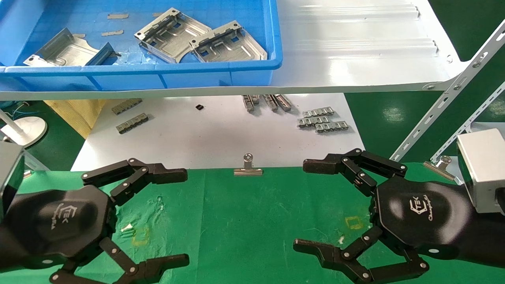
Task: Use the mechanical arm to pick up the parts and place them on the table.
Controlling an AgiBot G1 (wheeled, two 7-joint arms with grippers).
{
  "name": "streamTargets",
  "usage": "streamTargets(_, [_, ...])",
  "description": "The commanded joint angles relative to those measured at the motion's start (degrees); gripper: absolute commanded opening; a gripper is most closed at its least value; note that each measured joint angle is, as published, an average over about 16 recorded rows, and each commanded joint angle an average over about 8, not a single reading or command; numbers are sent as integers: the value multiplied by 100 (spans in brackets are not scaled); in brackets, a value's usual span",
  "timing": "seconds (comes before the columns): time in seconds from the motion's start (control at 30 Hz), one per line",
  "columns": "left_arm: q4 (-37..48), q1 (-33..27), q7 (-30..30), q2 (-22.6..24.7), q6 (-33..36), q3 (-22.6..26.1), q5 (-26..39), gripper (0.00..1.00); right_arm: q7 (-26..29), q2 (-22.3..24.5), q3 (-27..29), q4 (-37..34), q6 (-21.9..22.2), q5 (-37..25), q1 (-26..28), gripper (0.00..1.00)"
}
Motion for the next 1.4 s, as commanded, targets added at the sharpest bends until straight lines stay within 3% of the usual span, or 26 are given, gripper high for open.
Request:
streamTargets(0.03, [0, 0, 0, 0, 0, 0, 0, 100, 0, 0, 0, 0, 0, 0, 0, 54])
streamTargets(0.17, [0, 0, 0, 0, 0, 0, 0, 100, 0, 0, 0, 0, 0, 0, 0, 4])
streamTargets(0.2, [0, 0, 0, 0, 0, 0, 0, 100, 0, 0, 0, 0, 0, 0, 0, 0])
streamTargets(1.4, [0, 0, 0, 0, 0, 0, 0, 100, 0, 0, 0, 0, 0, 0, 0, 0])
